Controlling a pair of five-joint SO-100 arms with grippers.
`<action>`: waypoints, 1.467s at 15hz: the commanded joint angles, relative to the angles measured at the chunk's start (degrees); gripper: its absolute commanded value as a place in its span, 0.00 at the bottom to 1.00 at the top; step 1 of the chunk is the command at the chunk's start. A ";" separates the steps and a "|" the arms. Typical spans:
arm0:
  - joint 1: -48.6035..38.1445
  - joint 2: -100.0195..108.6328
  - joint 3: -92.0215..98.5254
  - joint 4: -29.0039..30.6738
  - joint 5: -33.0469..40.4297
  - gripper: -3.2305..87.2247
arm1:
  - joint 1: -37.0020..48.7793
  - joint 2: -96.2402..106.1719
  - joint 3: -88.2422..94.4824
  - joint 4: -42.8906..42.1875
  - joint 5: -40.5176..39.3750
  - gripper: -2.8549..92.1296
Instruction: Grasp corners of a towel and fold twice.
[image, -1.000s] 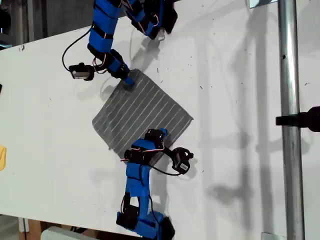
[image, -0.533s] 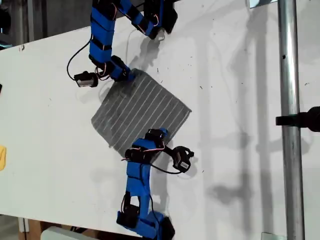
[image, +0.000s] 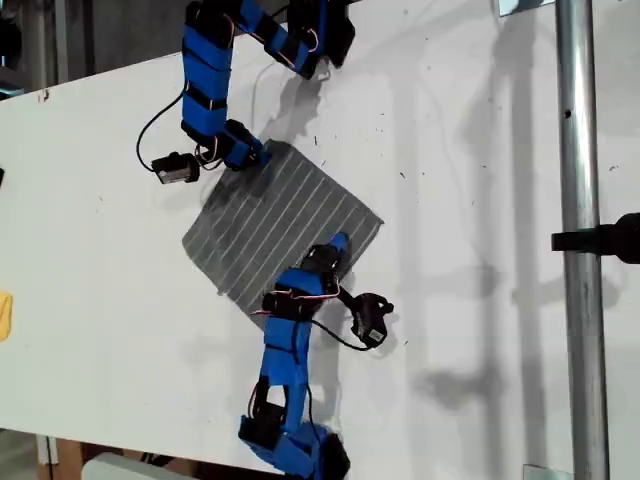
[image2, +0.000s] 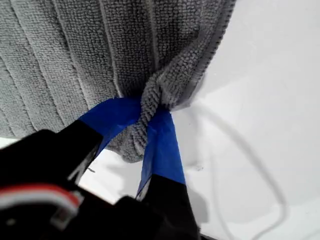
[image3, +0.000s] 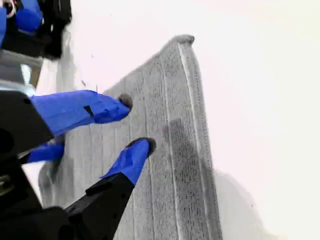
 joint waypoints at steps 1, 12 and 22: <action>3.08 0.35 -4.66 -5.10 7.38 0.23 | -2.02 -0.09 -2.11 0.62 0.79 0.03; 1.85 -8.35 -5.45 0.26 -10.20 0.01 | -8.70 8.00 -2.90 6.06 7.38 0.03; 12.83 -4.13 2.02 23.55 -23.47 0.00 | -25.93 3.08 -5.45 2.81 23.64 0.03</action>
